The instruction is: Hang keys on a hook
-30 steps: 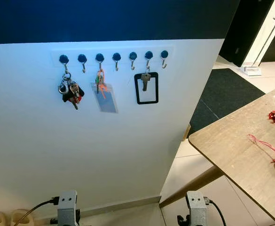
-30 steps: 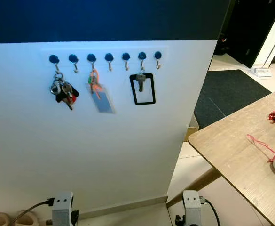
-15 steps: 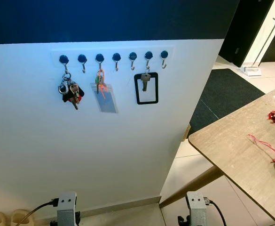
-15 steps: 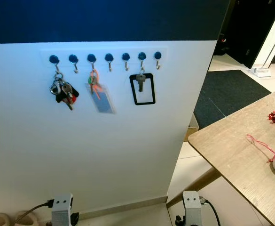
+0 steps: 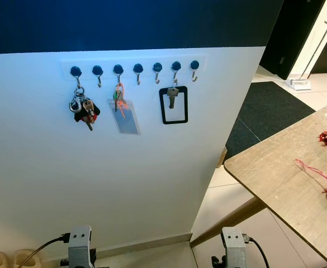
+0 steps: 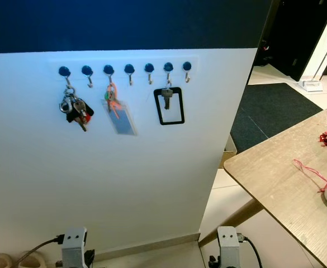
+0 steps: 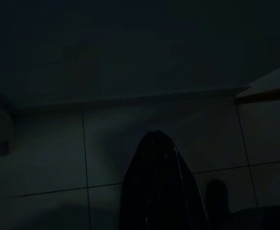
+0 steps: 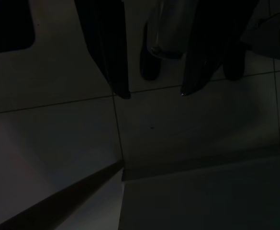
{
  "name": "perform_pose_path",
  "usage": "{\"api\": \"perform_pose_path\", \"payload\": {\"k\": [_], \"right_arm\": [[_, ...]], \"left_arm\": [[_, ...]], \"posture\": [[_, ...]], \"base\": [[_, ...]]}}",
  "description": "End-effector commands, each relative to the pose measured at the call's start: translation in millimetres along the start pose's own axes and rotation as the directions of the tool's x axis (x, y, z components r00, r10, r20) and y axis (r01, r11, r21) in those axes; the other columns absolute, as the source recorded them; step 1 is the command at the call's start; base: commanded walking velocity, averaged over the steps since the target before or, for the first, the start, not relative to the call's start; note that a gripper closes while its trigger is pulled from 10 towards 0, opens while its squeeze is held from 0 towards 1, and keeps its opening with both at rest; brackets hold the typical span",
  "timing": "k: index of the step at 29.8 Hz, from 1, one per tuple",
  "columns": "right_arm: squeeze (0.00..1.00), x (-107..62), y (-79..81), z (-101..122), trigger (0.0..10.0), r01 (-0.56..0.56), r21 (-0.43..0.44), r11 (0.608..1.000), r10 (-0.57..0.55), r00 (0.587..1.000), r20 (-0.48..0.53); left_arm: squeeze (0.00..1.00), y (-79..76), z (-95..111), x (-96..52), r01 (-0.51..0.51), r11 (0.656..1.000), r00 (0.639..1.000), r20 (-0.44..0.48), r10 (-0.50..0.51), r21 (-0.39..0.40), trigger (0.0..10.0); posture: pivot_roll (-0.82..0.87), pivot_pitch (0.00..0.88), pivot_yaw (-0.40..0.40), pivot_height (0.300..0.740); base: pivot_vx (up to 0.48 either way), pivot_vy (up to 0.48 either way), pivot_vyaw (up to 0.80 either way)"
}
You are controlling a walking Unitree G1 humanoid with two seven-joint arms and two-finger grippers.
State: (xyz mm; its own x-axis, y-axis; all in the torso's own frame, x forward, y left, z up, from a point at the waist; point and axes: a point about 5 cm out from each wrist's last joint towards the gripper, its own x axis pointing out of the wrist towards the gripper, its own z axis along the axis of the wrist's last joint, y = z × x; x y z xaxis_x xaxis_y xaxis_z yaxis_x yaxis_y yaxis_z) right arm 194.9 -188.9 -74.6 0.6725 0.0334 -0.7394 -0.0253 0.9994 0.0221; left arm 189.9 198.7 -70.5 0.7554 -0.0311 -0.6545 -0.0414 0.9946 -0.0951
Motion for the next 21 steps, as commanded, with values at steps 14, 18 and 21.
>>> {"api": "perform_pose_path", "payload": {"k": [14, 18, 21], "right_arm": [[0.0, -1.1, -3.5, -2.3, 10.0, 0.012, 0.005, 1.0, -0.012, 1.0, -0.007], [0.0, -0.9, -2.7, -2.1, 10.0, 0.009, 0.005, 1.0, -0.009, 1.0, -0.005], [0.0, -0.7, -0.8, -2.6, 10.0, 0.007, 0.007, 1.0, -0.007, 1.0, -0.006]], "left_arm": [[0.0, -1.3, -3.3, -0.1, 0.0, 1.0, 1.0, -0.02, -0.001, -0.018, 10.0], [0.0, -0.3, -3.9, -0.5, -0.002, 1.0, 1.0, -0.022, 0.001, -0.018, 10.0], [0.0, 1.0, -4.7, -1.3, -0.003, 1.0, 1.0, -0.022, 0.003, -0.017, 10.0]], "posture": [[0.03, 0.0, -0.016, 0.74], [0.03, 0.0, -0.017, 0.74], [0.03, 0.012, -0.013, 0.74]], "base": [[-0.266, 0.0, 0.0], [-0.266, 0.0, 0.0], [-0.269, 0.0, 0.0]]}}
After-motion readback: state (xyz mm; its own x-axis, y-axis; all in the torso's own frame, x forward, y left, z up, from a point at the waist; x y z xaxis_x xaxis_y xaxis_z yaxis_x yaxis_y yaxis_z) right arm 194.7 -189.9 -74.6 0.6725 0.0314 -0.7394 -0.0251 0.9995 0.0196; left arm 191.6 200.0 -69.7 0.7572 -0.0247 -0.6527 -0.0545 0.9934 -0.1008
